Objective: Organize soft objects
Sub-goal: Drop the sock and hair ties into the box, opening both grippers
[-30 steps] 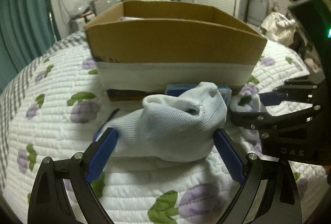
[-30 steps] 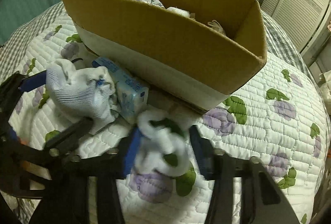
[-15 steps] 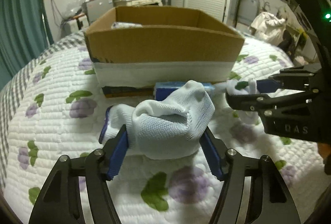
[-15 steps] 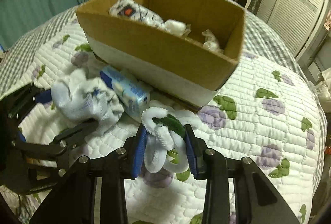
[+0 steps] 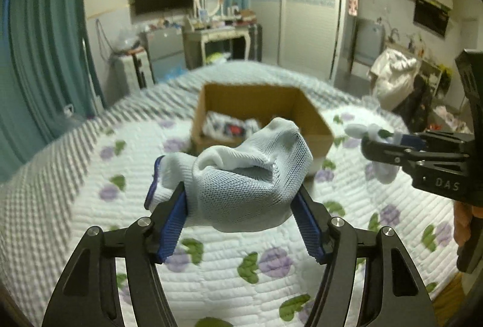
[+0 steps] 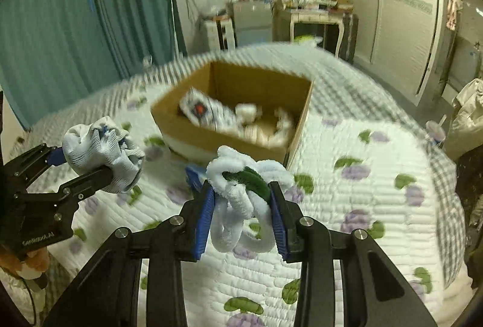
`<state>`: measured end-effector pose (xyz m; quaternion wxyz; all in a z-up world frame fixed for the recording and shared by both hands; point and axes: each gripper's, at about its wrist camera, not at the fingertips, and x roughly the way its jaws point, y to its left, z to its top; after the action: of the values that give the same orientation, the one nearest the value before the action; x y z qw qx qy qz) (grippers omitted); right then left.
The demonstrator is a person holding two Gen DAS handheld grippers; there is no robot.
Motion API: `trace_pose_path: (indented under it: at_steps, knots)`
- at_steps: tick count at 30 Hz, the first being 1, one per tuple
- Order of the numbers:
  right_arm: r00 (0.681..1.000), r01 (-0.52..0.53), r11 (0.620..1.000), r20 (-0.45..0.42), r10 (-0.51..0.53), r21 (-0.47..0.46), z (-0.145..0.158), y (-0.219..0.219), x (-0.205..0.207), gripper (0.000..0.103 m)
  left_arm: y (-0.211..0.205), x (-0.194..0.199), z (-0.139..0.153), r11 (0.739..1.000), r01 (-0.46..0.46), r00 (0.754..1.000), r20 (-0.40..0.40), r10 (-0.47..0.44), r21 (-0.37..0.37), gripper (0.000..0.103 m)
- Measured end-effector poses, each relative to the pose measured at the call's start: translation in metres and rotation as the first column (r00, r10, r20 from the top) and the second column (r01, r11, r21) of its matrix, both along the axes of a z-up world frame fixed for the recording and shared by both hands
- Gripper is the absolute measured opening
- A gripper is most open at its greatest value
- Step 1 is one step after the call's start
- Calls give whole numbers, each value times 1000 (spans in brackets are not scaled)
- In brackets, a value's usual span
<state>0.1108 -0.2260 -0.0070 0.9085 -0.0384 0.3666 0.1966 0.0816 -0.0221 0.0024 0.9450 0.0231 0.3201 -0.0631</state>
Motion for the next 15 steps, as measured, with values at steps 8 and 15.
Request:
trace_pose_path:
  at_steps: [8, 15]
  knots:
    - [989, -8, 1000, 149, 5, 19, 77, 4, -11, 35, 5, 11, 54, 1000, -4, 995, 100, 6, -16, 66]
    - [979, -7, 998, 202, -7, 66, 100, 16, 30, 35, 0, 65, 64, 1000, -17, 990, 139, 18, -8, 66]
